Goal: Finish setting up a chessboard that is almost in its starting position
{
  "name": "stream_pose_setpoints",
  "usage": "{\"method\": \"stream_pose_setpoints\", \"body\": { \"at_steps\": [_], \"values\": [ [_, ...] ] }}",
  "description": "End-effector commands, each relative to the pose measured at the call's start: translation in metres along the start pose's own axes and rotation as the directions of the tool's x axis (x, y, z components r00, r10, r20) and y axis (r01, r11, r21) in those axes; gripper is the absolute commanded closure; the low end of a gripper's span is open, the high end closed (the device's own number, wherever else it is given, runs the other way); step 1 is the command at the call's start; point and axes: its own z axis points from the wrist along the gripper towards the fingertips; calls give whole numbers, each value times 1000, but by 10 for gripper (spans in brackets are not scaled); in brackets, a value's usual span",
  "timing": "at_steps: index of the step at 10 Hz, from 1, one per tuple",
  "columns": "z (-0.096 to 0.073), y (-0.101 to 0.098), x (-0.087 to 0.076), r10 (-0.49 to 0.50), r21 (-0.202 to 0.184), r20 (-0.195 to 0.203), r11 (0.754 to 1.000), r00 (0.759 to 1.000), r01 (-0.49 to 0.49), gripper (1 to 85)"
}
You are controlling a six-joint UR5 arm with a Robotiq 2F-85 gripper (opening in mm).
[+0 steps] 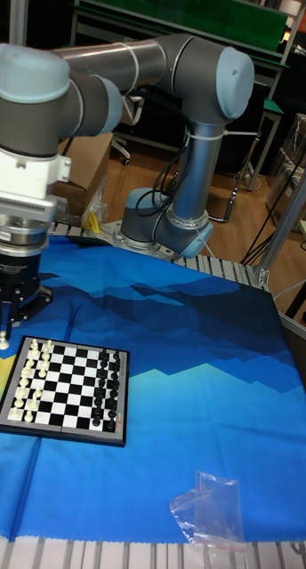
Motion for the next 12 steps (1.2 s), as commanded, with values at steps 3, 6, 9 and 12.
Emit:
{"method": "stream_pose_setpoints", "body": {
  "at_steps": [3, 6, 9, 12],
  "values": [
    [6, 46, -2, 72, 1, 35, 997, 997, -72, 810],
    [11, 64, 0, 83, 2, 38, 997, 996, -83, 817],
    [23, 65, -2, 94, 18, 47, 995, 994, -95, 830],
    [35, 66, -2, 102, 26, 61, 994, 993, -104, 837]
  ]
}}
